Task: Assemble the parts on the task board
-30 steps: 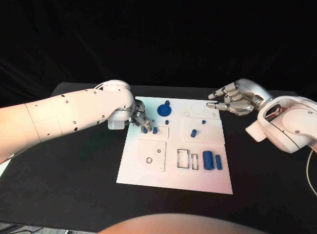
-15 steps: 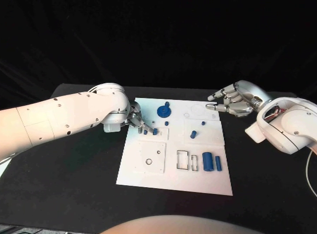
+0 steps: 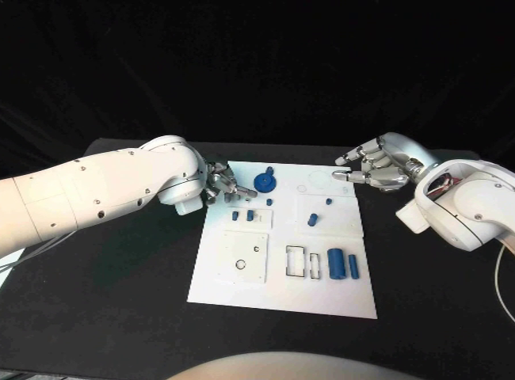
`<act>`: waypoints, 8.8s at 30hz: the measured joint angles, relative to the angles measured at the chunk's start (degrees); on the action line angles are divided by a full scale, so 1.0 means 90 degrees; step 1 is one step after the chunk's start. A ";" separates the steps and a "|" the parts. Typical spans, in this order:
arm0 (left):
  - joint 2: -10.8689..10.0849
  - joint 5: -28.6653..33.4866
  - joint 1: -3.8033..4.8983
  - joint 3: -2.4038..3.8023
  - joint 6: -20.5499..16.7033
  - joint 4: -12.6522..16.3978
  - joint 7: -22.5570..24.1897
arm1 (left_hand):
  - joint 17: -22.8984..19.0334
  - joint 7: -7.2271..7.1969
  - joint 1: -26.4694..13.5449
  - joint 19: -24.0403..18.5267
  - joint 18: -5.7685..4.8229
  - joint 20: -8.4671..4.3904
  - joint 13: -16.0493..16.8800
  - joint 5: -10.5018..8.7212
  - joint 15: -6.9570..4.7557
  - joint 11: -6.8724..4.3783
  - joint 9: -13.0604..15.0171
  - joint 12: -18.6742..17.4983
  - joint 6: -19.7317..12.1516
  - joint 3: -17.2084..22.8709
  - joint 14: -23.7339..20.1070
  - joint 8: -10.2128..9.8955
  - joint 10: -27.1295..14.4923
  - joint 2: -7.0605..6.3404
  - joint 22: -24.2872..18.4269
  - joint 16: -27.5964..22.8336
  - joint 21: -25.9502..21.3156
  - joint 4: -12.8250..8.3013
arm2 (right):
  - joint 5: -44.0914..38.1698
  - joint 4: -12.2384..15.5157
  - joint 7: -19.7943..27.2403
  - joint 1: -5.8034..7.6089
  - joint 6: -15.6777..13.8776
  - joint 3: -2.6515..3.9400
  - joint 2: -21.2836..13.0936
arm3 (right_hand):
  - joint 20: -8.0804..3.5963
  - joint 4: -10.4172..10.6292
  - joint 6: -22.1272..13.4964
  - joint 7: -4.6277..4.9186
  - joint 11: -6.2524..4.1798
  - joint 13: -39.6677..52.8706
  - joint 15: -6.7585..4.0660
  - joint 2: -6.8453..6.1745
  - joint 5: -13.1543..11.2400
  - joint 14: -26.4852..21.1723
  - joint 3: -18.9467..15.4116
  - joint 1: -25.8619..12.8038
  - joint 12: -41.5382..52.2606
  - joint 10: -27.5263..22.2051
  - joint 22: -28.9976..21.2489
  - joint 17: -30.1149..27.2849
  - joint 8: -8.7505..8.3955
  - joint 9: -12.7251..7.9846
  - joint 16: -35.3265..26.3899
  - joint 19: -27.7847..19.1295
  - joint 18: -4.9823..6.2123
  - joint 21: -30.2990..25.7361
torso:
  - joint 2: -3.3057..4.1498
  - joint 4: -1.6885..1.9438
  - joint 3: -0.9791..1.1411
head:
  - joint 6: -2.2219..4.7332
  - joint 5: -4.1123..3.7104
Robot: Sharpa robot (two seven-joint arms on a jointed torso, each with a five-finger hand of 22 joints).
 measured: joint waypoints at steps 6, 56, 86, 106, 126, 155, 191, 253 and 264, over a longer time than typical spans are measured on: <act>0.0068 0.0191 -0.0004 -0.0012 -0.0686 -0.0030 0.1093 | -0.2282 0.0300 0.1399 -0.0514 0.0145 0.0278 -0.0609 0.0162 0.0263 0.0284 -0.0303 -0.0599 -0.0432 0.0199 -0.1123 -0.0195 -0.0740 0.0246 -0.1372 -0.2456 -0.1706 -0.0337 | 0.0000 -0.0001 -0.0001 0.0000 0.0003 -0.0001 -0.0004 | 0.0000 0.0000 0.0000 0.0000 0.0000 0.0000 0.0000 0.0000 0.0000 0.0000 0.0000 0.0000 0.0000 0.0000 0.0000 0.0005 0.0000 0.0000 0.0000 0.0000 0.0001 0.0000 | 0.0004 -0.0001 0.0000 | 0.0026 -0.0042; 0.1175 -0.3693 -0.0380 -0.0138 -0.0551 -0.0612 0.2142 | 0.0156 0.0133 0.2578 0.1610 -0.0383 0.0113 -0.3407 0.0125 0.0147 0.0191 -0.1839 -0.3684 0.1467 0.1842 0.0393 -0.2824 0.0715 -0.0339 0.2064 0.0692 0.2035 -0.0888 | 0.0004 0.0016 0.0008 -0.0003 0.0015 -0.0002 0.0039 | 0.0000 -0.0018 0.0000 0.0000 0.0000 0.0007 0.0000 0.0000 0.0025 0.0000 -0.0018 0.0000 0.0000 0.0000 0.0087 0.0002 0.0000 0.0000 0.0000 0.0000 0.0000 0.0000 | 0.0002 -0.0005 0.0000 | 0.0058 -0.0179; 0.1036 -0.3724 -0.0411 0.0015 -0.0371 -0.0349 0.2081 | 0.0042 0.0183 0.2475 0.1633 -0.0465 0.0091 -0.3334 0.0135 0.0123 0.0169 -0.1847 -0.4124 0.1892 0.3458 0.0370 -0.3204 0.1402 -0.0443 0.2411 0.0749 0.2293 -0.1556 | 0.0008 0.0012 0.0018 -0.0004 0.0015 -0.0002 0.0049 | 0.0000 -0.0018 0.0000 0.0000 0.0000 0.0006 0.0000 0.0025 0.0060 0.0000 -0.0018 0.0025 0.0000 0.0000 0.0087 0.0002 0.0000 0.0000 0.0000 0.0000 0.0001 0.0000 | -0.0001 -0.0001 -0.0008 | 0.0073 -0.0182; 0.0219 -0.3395 -0.0301 0.0318 -0.0648 0.0278 0.2061 | 0.0034 0.0184 0.2298 0.1633 -0.0465 0.0091 -0.3252 0.0123 0.0123 0.0151 -0.1839 -0.4187 0.2030 0.3661 0.0370 -0.3239 0.1527 -0.0484 0.2442 0.0800 0.2369 -0.1723 | 0.0017 -0.0005 0.0036 -0.0006 0.0010 -0.0002 0.0066 | 0.0000 -0.0018 0.0000 0.0000 0.0000 0.0006 0.0000 0.0025 0.0060 0.0000 -0.0018 0.0025 0.0000 0.0000 0.0087 0.0004 0.0000 0.0000 0.0000 0.0000 0.0000 0.0000 | -0.0004 0.0002 -0.0001 | 0.0115 -0.0175; 0.0130 -0.3198 -0.0348 0.0237 -0.0626 0.0009 0.2027 | 0.0007 0.0150 0.2201 0.1632 -0.0464 0.0091 -0.3219 0.0111 0.0078 0.0151 -0.1816 -0.4213 0.2224 0.3765 0.0371 -0.3275 0.1612 -0.0475 0.2440 0.0800 0.2405 -0.1830 | 0.0026 0.0005 0.0043 -0.0009 0.0008 -0.0002 0.0066 | 0.0000 -0.0018 0.0000 0.0000 0.0000 0.0005 0.0000 0.0025 0.0060 0.0000 -0.0018 0.0025 0.0000 0.0000 0.0087 0.0003 0.0000 0.0000 0.0000 0.0000 0.0000 0.0000 | 0.0005 -0.0004 -0.0006 | 0.0057 -0.0153; 0.0236 -0.3159 -0.0391 0.0166 -0.0305 -0.0097 0.2037 | 0.0000 0.0127 0.2131 0.1632 -0.0463 0.0091 -0.3205 0.0109 0.0078 0.0094 -0.1806 -0.4224 0.2291 0.3788 0.0371 -0.3272 0.1676 -0.0519 0.2438 0.0823 0.2405 -0.1855 | 0.0030 0.0006 0.0048 -0.0009 0.0009 -0.0002 0.0074 | 0.0000 -0.0018 0.0000 0.0000 0.0000 0.0005 0.0000 0.0025 0.0059 0.0000 -0.0018 0.0025 0.0000 0.0000 0.0087 0.0001 0.0000 0.0000 0.0000 0.0000 0.0001 0.0000 | 0.0000 -0.0003 -0.0002 | -0.0012 -0.0154; 0.0380 -0.3152 -0.0422 0.0148 -0.0106 -0.0292 0.2015 | -0.0025 0.0238 0.1931 0.1632 -0.0464 0.0091 -0.3296 0.0143 0.0122 0.0235 -0.1879 -0.4495 0.1938 0.3852 0.0377 -0.3539 0.1284 -0.0509 0.2434 0.0823 0.2337 -0.1917 | 0.0040 0.0004 0.0059 -0.0010 0.0010 -0.0002 0.0072 | 0.0000 -0.0018 0.0000 0.0000 0.0000 0.0005 0.0000 0.0025 0.0059 0.0000 -0.0018 0.0025 0.0000 0.0000 0.0087 0.0004 0.0000 0.0000 0.0000 0.0000 0.0000 0.0000 | -0.0001 -0.0007 -0.0003 | -0.0049 -0.0140; -0.0907 0.5038 -0.0619 -0.0028 -0.2246 0.0468 0.5438 | -0.2602 0.0424 0.1453 0.0220 0.0035 0.0273 -0.3350 0.0149 0.0285 0.0384 -0.1850 -0.3938 0.1722 0.3734 -0.0521 -0.3426 0.0883 -0.0358 -0.0103 -0.0545 -0.1110 -0.1940 | -0.4483 -0.0684 -0.0762 -0.0489 0.0916 -0.0020 0.0606 | -0.0078 0.0078 0.0622 -0.0168 -0.0014 -0.6465 -0.0105 -0.0170 -0.1555 0.0011 0.1874 0.1323 -0.6126 -0.1213 -0.1269 -0.1055 -0.0062 -0.0016 -0.1665 -0.0517 0.0200 -0.0911 | -0.0004 0.0041 -0.0024 | 0.0212 -0.0511; -0.1026 0.7048 -0.0635 -0.0031 -0.2263 0.0638 0.6048 | -0.2702 0.0423 0.1453 0.0197 0.0033 0.0296 -0.3332 0.0149 0.0285 0.0384 -0.1850 -0.3844 0.1721 0.3634 -0.0566 -0.3401 0.0883 -0.0358 -0.0210 -0.0572 -0.1241 -0.1973 | -0.5089 -0.1056 -0.0955 -0.0562 0.1095 -0.0065 0.1053 | -0.0094 0.0035 0.0623 -0.0169 -0.0025 -0.6791 -0.0127 -0.0270 -0.1555 -0.0011 0.2214 0.1223 -0.6164 -0.1160 -0.1316 -0.1102 -0.0062 -0.0016 -0.1701 -0.0500 0.0200 -0.0948 | 0.0007 0.0033 -0.0023 | 0.0233 -0.0570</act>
